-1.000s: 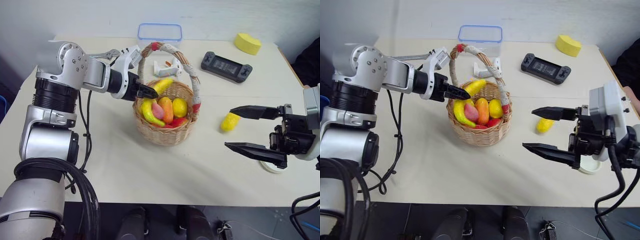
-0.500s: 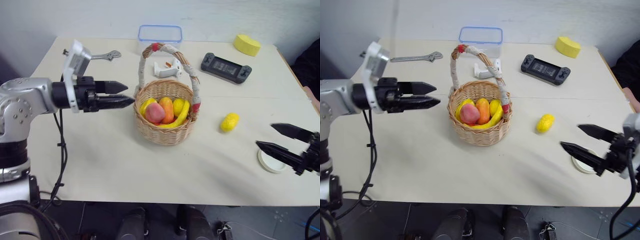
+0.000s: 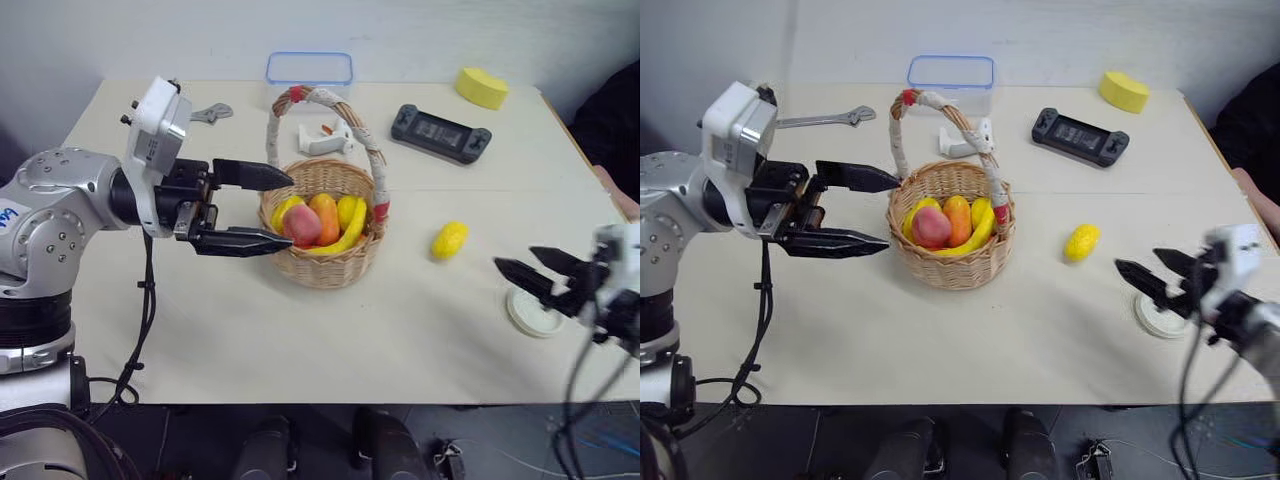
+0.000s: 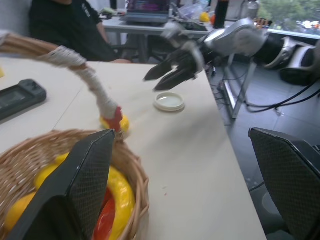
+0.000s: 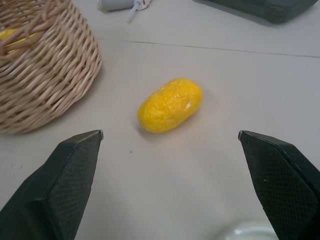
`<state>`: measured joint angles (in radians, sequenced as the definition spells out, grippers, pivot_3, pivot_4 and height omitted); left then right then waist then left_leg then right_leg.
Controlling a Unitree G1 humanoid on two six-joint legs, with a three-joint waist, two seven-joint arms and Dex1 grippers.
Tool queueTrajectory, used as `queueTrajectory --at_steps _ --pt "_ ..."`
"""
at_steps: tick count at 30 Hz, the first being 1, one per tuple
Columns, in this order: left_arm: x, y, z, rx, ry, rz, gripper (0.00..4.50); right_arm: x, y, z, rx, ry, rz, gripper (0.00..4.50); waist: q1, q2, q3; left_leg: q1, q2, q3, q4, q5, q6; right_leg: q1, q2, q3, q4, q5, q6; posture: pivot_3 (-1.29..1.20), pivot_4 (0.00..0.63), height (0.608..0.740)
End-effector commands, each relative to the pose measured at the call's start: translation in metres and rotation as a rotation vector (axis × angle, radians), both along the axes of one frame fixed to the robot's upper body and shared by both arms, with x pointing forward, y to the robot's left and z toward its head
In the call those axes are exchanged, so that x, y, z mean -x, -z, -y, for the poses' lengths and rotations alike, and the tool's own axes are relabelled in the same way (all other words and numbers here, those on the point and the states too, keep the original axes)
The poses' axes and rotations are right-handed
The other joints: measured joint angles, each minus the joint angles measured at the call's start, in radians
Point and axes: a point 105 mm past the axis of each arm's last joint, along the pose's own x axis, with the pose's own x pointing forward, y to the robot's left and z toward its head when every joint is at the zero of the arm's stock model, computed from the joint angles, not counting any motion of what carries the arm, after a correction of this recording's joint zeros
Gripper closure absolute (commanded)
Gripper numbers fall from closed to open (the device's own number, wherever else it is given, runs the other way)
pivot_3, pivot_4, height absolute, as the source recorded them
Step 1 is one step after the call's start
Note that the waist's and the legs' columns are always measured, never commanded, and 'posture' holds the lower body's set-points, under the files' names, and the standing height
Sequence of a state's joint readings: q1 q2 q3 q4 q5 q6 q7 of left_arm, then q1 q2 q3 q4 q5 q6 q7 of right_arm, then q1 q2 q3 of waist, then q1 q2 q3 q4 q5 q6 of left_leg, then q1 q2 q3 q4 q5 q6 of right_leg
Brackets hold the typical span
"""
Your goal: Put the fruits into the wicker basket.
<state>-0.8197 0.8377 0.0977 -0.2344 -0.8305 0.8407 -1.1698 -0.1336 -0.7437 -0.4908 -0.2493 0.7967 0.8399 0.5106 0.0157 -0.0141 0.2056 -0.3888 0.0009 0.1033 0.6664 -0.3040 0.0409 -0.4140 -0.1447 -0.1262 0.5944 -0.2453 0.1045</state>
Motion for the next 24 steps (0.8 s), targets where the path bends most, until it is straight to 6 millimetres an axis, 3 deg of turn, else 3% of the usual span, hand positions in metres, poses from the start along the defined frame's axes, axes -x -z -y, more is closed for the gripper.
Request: queueTrajectory --at_steps 1,9,16,19,24 --pt "0.012 -0.012 0.008 0.008 0.046 0.072 0.02 -0.024 0.000 0.005 -0.038 0.142 -0.023 0.00 -0.001 0.001 0.000 0.000 0.000 0.000 0.000 0.000 0.000 0.000 0.000 -0.001 0.000 0.000 0.000 0.00 0.150 0.740" --pt "0.012 -0.012 0.011 0.010 0.033 0.096 0.02 -0.074 0.008 -0.003 -0.293 0.271 -0.160 0.00 0.000 0.001 0.000 -0.001 -0.001 0.000 0.000 0.001 0.001 0.000 0.001 -0.002 -0.001 0.000 0.001 0.00 0.150 0.740" --pt "0.012 -0.017 0.011 0.021 0.019 0.108 0.02 -0.078 0.026 -0.021 -0.328 0.229 -0.280 0.00 -0.004 0.001 0.000 -0.002 -0.001 -0.001 0.000 0.001 0.002 0.000 0.001 -0.002 -0.002 0.000 0.001 0.00 0.150 0.740" --pt "0.011 -0.017 0.011 0.017 0.007 0.114 0.00 -0.079 0.026 -0.023 -0.366 0.225 -0.284 0.64 -0.011 0.001 0.000 -0.002 -0.001 0.000 0.000 0.001 0.002 0.000 0.001 -0.002 -0.001 0.000 0.001 0.00 0.150 0.740" --pt "0.007 -0.019 0.010 0.039 -0.019 0.117 0.00 -0.078 0.019 -0.022 -0.365 0.207 -0.256 2.32 -0.019 0.002 0.000 -0.002 -0.001 -0.001 0.000 0.002 0.002 0.000 0.001 -0.002 -0.001 0.000 0.001 0.00 0.150 0.740"
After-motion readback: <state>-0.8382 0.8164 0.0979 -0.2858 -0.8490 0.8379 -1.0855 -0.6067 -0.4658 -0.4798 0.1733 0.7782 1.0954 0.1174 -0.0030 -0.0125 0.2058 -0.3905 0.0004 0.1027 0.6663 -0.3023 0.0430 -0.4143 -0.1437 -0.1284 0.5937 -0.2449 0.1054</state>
